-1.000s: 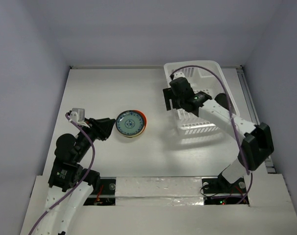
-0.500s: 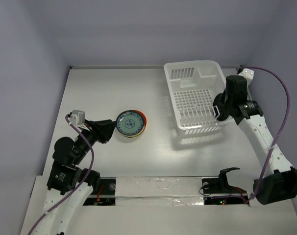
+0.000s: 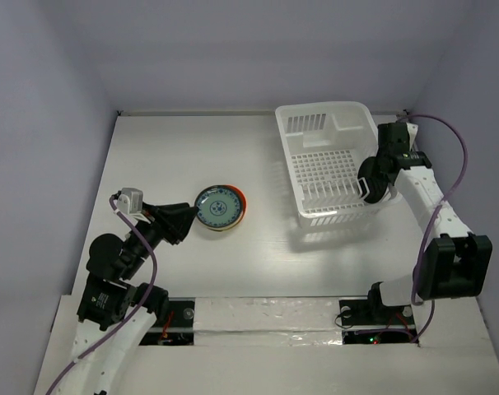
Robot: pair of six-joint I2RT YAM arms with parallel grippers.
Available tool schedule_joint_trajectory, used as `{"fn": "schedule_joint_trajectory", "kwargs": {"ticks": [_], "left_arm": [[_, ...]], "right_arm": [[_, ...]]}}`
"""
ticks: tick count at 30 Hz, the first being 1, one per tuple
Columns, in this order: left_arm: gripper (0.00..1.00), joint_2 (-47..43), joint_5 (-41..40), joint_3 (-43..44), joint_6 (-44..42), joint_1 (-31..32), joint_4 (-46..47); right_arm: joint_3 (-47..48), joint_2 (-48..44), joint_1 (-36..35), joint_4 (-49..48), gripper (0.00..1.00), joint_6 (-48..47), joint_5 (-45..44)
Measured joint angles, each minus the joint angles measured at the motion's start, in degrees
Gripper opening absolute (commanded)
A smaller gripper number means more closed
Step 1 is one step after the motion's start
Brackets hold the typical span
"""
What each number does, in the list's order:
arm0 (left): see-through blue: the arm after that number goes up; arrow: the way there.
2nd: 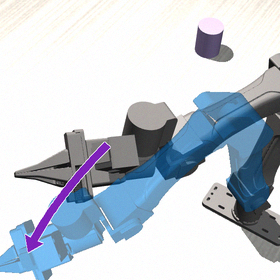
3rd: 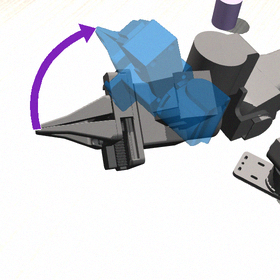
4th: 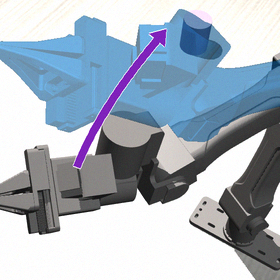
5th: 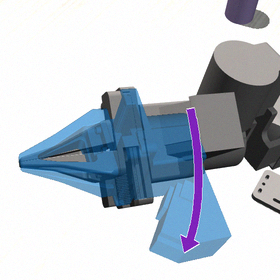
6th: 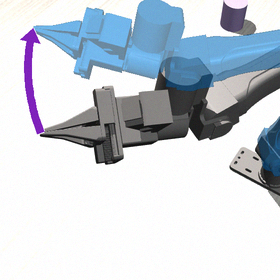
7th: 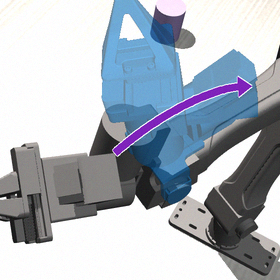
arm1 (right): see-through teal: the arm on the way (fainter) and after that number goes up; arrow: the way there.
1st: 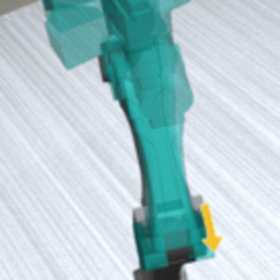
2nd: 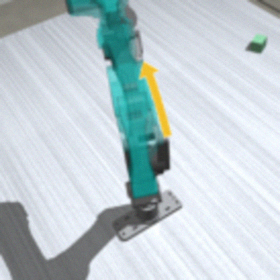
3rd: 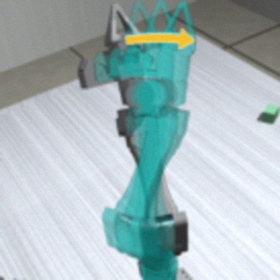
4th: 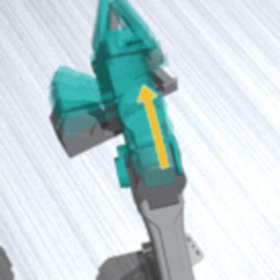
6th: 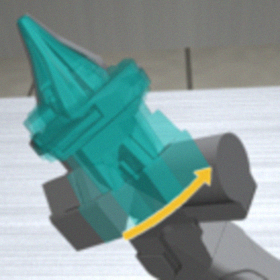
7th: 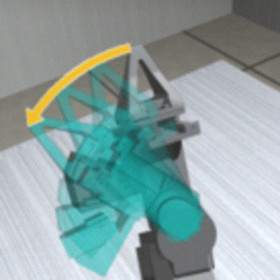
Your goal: Unload the plates from the dish rack
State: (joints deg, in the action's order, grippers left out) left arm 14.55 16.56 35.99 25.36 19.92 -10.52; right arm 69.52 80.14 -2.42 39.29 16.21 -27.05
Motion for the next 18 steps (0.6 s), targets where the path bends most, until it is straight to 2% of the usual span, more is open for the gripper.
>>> {"fn": "schedule_joint_trajectory", "kwargs": {"ticks": [5, 13, 14, 18], "left_arm": [[0.35, -0.1, 0.2, 0.0, 0.0, 0.0, 0.0], [0.35, -0.2, 0.6, 0.0, -0.1, 0.0, 0.0], [0.35, -0.3, 0.7, 0.0, -0.1, 0.0, 0.0], [0.35, -0.6, 1.0, 0.0, -0.3, 0.0, 0.1]], "right_arm": [[3.2, 4.7, 0.2, 0.5, 0.41, -1.3, 0.0], [7.3, 10.6, 0.2, 2.1, 0.33, -2.9, -2.8], [7.6, 11.1, 0.2, 2.3, 0.31, -3.0, -3.1], [8.8, 12.7, 0.2, 3.5, 0.12, -4.6, -4.1]]}}
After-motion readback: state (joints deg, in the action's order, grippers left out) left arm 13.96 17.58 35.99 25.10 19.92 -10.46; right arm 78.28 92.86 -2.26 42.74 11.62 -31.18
